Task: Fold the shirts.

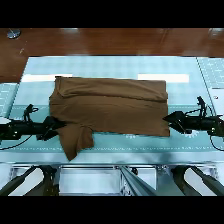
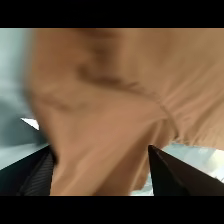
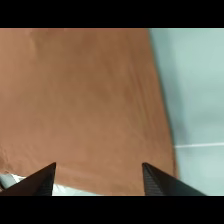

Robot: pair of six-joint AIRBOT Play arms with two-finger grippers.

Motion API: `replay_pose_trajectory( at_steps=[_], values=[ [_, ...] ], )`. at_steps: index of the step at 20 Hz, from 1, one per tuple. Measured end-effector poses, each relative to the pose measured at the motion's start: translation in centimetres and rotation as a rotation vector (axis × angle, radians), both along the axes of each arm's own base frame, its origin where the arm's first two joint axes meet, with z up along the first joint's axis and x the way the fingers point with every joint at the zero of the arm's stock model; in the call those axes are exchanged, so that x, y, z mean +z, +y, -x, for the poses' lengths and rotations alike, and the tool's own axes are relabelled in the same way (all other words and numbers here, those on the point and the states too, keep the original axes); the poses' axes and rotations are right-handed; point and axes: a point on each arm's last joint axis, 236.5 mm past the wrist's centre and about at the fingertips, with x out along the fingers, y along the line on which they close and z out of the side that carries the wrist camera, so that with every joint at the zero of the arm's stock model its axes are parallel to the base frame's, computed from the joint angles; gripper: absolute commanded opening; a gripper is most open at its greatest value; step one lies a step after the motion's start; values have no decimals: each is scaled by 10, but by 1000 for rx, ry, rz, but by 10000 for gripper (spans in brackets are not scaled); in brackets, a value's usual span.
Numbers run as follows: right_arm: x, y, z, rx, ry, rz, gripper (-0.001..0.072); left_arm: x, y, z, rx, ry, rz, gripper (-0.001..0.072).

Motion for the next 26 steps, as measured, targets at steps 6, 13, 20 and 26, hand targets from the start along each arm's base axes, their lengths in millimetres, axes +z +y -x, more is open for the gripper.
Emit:
replay_pose_trajectory(
  at_steps=[6,13,20,26],
  values=[
    [-1,-25,16,35,114,116,619,-10,-13,-4,-118,-34,-41,24],
    [-19,-20,71,95,341,100,619,7,-21,-12,-160,-65,-6,24],
    [-28,1,57,71,329,-26,618,10,-22,-13,-163,-70,3,24],
    [-43,16,31,100,293,-14,33,11,-23,-15,-162,-75,6,24]
  ],
)
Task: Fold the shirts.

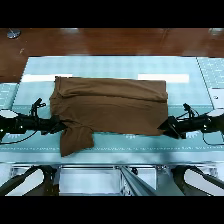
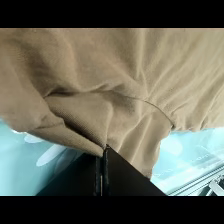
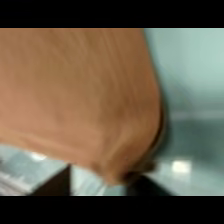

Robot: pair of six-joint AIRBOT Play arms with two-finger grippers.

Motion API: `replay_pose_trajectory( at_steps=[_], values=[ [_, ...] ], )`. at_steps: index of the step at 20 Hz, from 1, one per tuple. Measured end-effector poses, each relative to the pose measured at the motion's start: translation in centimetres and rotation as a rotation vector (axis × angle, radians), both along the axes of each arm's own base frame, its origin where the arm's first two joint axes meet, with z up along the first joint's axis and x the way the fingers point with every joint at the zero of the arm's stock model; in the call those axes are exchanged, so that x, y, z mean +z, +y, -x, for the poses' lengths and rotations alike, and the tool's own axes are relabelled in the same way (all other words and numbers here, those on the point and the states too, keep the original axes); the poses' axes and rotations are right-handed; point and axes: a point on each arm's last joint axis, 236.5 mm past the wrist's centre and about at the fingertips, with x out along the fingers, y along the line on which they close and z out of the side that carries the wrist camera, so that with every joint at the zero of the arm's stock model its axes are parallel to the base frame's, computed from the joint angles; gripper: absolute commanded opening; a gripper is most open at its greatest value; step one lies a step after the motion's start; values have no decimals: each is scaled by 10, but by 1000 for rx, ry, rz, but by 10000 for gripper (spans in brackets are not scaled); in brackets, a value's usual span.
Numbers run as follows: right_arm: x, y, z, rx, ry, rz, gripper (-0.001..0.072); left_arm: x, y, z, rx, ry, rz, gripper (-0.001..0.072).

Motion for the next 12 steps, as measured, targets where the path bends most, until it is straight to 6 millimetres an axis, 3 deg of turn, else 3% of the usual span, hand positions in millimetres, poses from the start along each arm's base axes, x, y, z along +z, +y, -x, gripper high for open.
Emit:
replay_pose_trajectory(
  at_steps=[4,9,12],
  values=[
    [14,0,-30,47,-78,29,34,12,7,-14,7,-36,-5,24],
    [57,-12,-78,90,-211,61,34,53,25,-61,15,-172,-33,24],
    [79,-9,-108,116,-284,65,34,70,27,-95,17,-244,-49,24]
  ],
)
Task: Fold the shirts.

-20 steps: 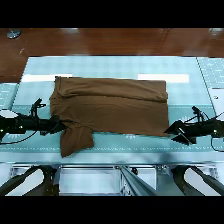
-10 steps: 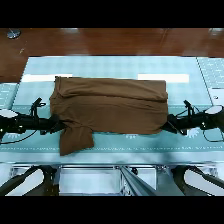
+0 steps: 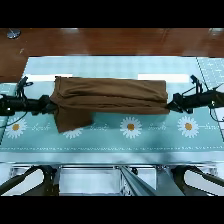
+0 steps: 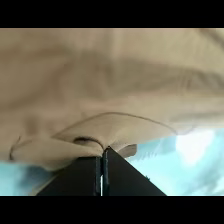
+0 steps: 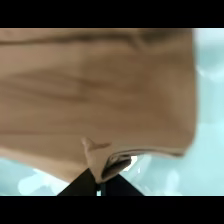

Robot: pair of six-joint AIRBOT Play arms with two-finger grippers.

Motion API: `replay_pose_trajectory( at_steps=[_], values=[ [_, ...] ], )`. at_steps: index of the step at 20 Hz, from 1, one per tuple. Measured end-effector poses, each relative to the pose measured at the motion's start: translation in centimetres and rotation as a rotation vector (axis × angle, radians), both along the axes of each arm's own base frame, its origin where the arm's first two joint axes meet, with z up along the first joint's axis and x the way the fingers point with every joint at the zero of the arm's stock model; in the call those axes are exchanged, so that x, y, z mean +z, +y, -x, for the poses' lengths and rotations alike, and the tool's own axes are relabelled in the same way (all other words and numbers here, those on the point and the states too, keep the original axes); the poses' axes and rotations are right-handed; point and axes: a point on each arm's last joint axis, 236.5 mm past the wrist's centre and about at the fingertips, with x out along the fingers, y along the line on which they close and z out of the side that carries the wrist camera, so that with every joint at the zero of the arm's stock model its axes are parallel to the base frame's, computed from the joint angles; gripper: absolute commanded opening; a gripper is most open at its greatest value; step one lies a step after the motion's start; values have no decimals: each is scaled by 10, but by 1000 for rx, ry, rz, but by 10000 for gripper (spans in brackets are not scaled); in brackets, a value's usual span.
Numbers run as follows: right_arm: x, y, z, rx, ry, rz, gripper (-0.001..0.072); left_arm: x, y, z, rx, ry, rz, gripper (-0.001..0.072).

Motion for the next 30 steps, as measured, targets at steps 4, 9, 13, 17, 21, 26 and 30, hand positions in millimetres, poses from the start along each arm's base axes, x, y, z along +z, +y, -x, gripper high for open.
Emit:
replay_pose_trajectory(
  at_steps=[4,9,13,17,21,26,30],
  values=[
    [8,-1,-43,-11,-54,4,34,10,0,-53,9,-44,-9,24],
    [-4,-13,-101,-69,-70,7,34,7,3,-121,31,-50,9,24],
    [-18,-17,-142,-112,-77,-21,34,-16,-2,-154,25,-20,23,24],
    [-28,-19,-169,-132,-101,-49,627,-40,-6,-169,17,4,23,703],
    [-10,-42,-181,-113,-156,-47,628,-37,14,-158,-35,67,-18,701],
    [-31,-93,-141,-71,-11,46,628,-32,84,-95,-5,231,-222,701],
    [-54,-85,-121,-33,103,31,628,-19,68,-58,60,121,-244,702]
  ],
)
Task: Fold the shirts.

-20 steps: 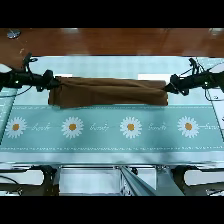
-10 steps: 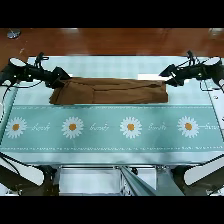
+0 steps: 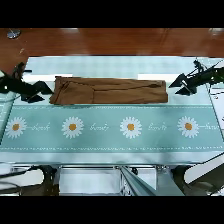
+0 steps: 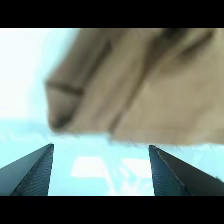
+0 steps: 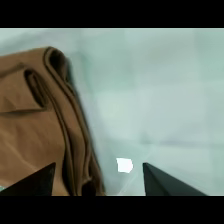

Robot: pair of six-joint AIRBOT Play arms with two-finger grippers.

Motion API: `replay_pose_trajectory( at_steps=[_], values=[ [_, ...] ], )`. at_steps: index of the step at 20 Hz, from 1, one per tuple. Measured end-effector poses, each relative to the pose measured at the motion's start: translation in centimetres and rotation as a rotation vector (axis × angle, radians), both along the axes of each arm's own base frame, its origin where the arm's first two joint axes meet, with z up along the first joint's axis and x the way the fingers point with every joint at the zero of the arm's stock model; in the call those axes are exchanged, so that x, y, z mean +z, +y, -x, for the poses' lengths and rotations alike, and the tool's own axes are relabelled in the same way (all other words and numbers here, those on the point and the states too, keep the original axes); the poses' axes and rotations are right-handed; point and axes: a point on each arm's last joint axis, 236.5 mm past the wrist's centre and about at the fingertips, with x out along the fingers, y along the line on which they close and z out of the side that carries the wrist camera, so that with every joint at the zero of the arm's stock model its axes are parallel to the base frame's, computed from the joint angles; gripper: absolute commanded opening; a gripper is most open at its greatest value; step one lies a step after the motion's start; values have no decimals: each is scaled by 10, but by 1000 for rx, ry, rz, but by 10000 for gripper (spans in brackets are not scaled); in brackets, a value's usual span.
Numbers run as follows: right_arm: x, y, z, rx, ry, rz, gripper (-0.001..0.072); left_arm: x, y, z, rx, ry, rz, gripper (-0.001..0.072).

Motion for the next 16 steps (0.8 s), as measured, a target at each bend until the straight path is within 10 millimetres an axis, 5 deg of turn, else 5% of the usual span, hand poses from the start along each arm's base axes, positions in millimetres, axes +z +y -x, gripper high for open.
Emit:
replay_pose_trajectory(
  at_steps=[3,4,5,6,7,8,13,16],
  values=[
    [-10,33,4,49,44,-54,607,11,-41,27,-16,-99,32,701],
    [-12,45,4,65,50,-74,512,13,-55,34,-31,-122,41,701],
    [-15,57,3,81,50,-87,192,15,-69,39,-49,-138,55,699],
    [-18,66,2,97,50,-90,33,16,-84,45,-72,-150,70,660],
    [-18,75,0,112,42,-97,34,18,-100,46,-89,-169,91,296],
    [-11,85,-5,122,20,-124,34,19,-113,48,-107,-183,104,35],
    [55,98,-6,193,-112,-121,34,43,-196,45,-229,-289,240,23],
    [93,87,21,223,-178,-10,34,57,-248,44,-344,-350,278,22]
  ],
)
